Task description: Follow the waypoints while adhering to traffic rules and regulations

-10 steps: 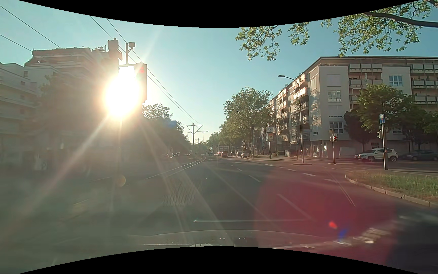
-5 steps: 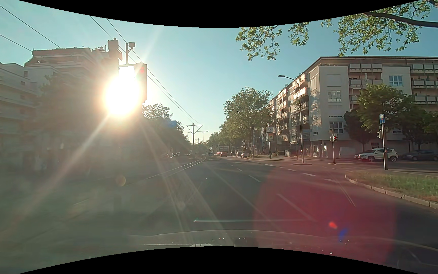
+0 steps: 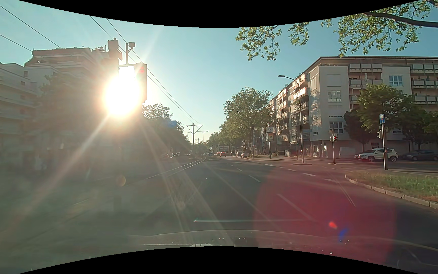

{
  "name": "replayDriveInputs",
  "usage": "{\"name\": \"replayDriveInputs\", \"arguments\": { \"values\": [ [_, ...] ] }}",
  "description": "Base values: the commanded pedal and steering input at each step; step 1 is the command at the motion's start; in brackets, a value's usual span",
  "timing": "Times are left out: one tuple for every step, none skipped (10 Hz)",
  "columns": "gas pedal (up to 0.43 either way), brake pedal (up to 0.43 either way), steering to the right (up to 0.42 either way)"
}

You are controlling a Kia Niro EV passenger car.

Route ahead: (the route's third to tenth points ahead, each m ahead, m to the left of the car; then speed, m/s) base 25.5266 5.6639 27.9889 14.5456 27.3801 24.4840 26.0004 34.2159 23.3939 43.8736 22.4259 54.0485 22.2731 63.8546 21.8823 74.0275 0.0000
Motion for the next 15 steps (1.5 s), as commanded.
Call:
{"name": "replayDriveInputs", "arguments": {
  "values": [
    [0.000,0.226,0.000],
    [0.000,0.226,0.000],
    [0.000,0.226,0.000],
    [0.000,0.226,0.000],
    [0.000,0.226,0.000],
    [0.000,0.226,0.000],
    [0.000,0.226,0.000],
    [0.000,0.226,0.000],
    [0.000,0.226,0.000],
    [0.000,0.226,0.000],
    [0.000,0.226,0.000],
    [0.000,0.226,0.000],
    [0.000,0.226,0.000],
    [0.000,0.226,0.000],
    [0.000,0.226,0.000]
  ]
}}
